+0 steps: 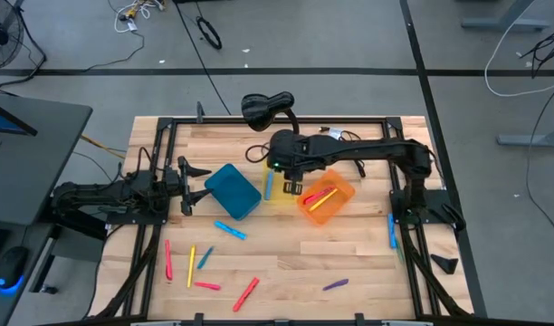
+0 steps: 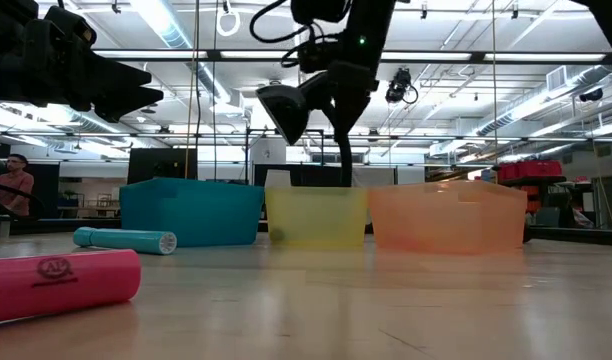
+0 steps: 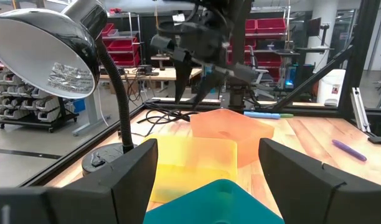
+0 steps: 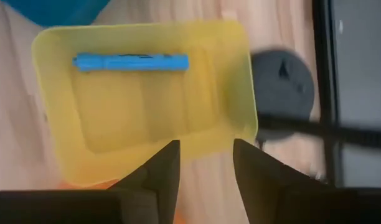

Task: Pick & Place Markers
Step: Put the right blue highlighter pen into the yellow bin

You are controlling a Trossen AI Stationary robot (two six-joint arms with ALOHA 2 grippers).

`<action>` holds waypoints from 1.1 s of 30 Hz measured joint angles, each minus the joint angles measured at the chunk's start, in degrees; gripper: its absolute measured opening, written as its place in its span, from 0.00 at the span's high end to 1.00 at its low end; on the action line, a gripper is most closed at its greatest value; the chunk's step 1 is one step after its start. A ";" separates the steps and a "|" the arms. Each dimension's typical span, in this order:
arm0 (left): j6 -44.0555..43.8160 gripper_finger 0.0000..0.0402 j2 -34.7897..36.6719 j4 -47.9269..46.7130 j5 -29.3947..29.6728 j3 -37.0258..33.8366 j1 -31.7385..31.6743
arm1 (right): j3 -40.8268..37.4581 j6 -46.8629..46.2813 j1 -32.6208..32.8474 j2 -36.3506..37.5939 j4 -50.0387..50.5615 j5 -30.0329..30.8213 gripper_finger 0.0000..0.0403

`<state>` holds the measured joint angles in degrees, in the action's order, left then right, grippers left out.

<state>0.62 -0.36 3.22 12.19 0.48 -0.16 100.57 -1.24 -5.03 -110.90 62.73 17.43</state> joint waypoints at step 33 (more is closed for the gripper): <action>0.00 0.29 0.00 0.00 0.00 0.01 0.00 | -40.74 -57.68 6.82 33.06 3.35 -11.52 0.63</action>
<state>0.62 -0.36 3.22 12.19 0.49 -0.16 59.83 -58.92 1.79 -77.84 66.07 5.91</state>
